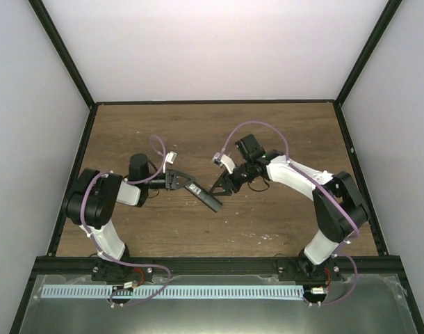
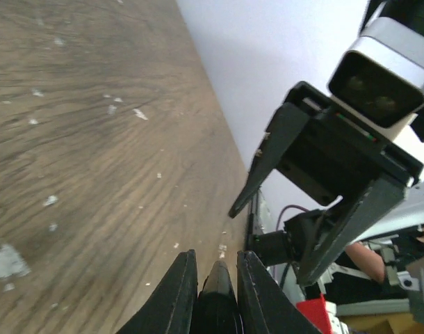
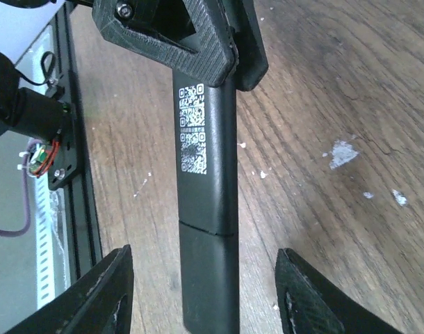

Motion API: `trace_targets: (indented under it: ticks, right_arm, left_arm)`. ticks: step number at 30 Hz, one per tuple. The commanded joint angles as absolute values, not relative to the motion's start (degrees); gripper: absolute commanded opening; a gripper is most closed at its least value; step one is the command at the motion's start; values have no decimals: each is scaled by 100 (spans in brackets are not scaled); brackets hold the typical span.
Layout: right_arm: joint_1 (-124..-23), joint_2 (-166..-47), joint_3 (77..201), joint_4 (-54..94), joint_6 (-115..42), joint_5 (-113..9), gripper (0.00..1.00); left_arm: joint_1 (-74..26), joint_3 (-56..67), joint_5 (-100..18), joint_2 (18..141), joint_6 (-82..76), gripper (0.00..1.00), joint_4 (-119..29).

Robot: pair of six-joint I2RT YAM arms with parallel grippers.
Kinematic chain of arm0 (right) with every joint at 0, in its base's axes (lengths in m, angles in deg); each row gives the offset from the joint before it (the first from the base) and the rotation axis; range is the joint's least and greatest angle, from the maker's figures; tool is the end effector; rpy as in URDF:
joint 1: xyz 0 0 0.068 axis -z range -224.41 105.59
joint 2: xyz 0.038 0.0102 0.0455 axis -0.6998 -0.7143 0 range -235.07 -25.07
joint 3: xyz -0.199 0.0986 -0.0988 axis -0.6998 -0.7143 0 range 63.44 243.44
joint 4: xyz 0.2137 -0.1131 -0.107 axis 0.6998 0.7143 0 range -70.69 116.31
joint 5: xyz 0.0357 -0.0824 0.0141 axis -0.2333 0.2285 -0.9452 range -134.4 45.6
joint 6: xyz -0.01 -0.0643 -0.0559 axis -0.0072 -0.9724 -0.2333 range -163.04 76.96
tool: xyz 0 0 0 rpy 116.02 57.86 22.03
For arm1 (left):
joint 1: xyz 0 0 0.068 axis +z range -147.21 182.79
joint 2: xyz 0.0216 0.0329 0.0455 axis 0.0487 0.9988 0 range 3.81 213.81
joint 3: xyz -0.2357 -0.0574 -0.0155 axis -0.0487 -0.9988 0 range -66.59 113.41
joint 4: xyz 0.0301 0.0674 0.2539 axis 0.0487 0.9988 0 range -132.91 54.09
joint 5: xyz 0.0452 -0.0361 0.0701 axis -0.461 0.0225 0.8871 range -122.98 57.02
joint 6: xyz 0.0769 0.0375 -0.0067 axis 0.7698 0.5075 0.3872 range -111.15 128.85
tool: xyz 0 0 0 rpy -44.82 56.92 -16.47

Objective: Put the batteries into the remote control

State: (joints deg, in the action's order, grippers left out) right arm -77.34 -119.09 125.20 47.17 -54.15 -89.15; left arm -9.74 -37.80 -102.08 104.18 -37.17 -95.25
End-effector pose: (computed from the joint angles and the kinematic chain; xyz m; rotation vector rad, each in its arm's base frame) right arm 0.2580 0.2304 0.1536 -1.2140 2.2557 1.1578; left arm 0.2703 -0.1324 0.0930 0.3400 2.0733 -1.7892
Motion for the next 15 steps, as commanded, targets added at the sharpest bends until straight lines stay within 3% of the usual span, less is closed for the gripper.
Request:
trace_targets:
  ticks: [1, 7, 10, 15]
  right_arm:
    - [-7766, -11956, 12571, 4858, -5548, -9413, 49]
    - [-7941, -12333, 12764, 5072, -5637, -9470, 50]
    - [-8036, -12447, 12849, 5120, -5676, -9520, 49]
    - [-8081, -12544, 12927, 5187, -5743, -9607, 38]
  left_arm:
    - [-1082, -3698, -10663, 10510, -4497, 0, -10928]
    - [-1125, -3678, -10791, 10907, -5610, 0, -12553]
    - [-1118, -3675, -10754, 10945, -5609, 0, -12586]
    - [-1126, -3682, -10682, 10870, -5381, 0, -12314]
